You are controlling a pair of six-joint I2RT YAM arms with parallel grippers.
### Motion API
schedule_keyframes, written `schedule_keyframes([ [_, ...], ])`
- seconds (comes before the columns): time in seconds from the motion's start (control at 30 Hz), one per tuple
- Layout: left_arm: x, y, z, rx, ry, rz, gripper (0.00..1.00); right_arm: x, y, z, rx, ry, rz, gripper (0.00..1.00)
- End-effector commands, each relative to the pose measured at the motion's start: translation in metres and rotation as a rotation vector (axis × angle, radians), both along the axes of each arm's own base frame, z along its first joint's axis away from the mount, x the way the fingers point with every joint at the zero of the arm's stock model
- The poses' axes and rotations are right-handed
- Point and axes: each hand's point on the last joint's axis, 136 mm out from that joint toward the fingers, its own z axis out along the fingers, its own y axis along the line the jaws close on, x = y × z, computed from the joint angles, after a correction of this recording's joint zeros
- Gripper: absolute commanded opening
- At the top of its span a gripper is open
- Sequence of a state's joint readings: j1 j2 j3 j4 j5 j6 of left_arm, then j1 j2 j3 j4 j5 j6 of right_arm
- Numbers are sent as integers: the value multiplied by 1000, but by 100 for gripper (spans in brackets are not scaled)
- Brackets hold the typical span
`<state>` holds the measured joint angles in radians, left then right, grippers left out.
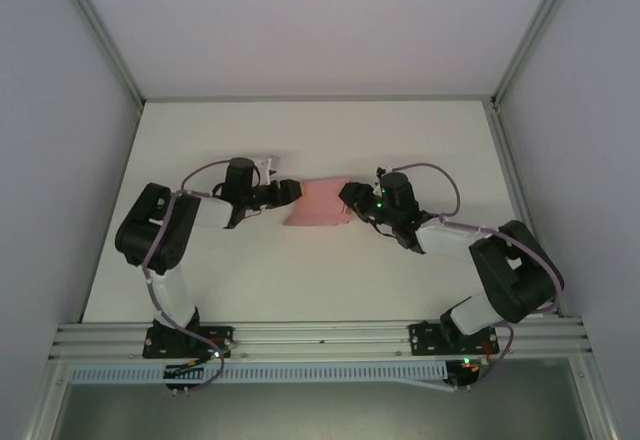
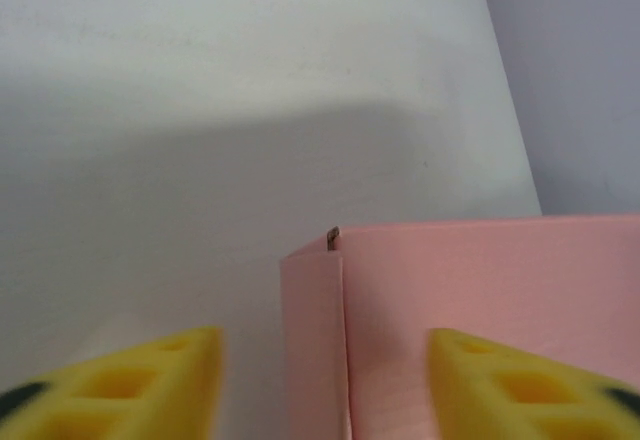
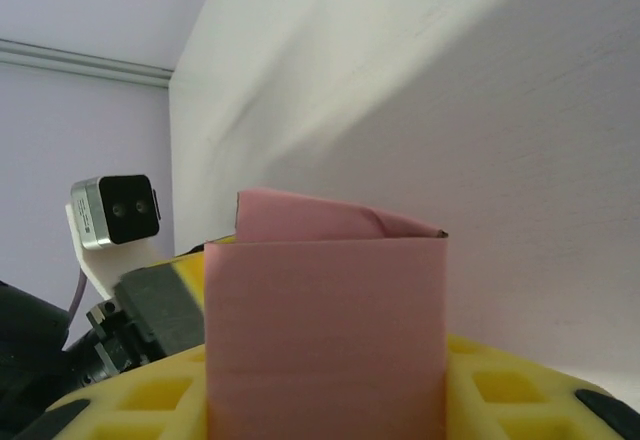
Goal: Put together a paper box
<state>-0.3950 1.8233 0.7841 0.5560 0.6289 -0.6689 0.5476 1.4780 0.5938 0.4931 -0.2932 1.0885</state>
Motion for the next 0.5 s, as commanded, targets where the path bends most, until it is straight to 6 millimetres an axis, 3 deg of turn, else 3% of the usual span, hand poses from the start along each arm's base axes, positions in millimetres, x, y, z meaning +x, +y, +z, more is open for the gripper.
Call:
schedule_keyframes([
  [0.0,7,-3,42,42,-142,-34,97,-4,-6,7,-13,-11,-13,38],
  [0.1,4,-5,74,119,-299,-73,100,-6,-13,12,-6,20,-35,39],
  [0.2,-12,-11,105,255,-498,-147,100,-9,-25,11,15,154,-63,41],
  [0.4,-100,-48,149,444,-980,-465,100,-17,-39,28,12,364,-21,41],
  [0.47,-118,-50,155,447,-1083,-509,100,-21,-37,41,37,396,34,39],
])
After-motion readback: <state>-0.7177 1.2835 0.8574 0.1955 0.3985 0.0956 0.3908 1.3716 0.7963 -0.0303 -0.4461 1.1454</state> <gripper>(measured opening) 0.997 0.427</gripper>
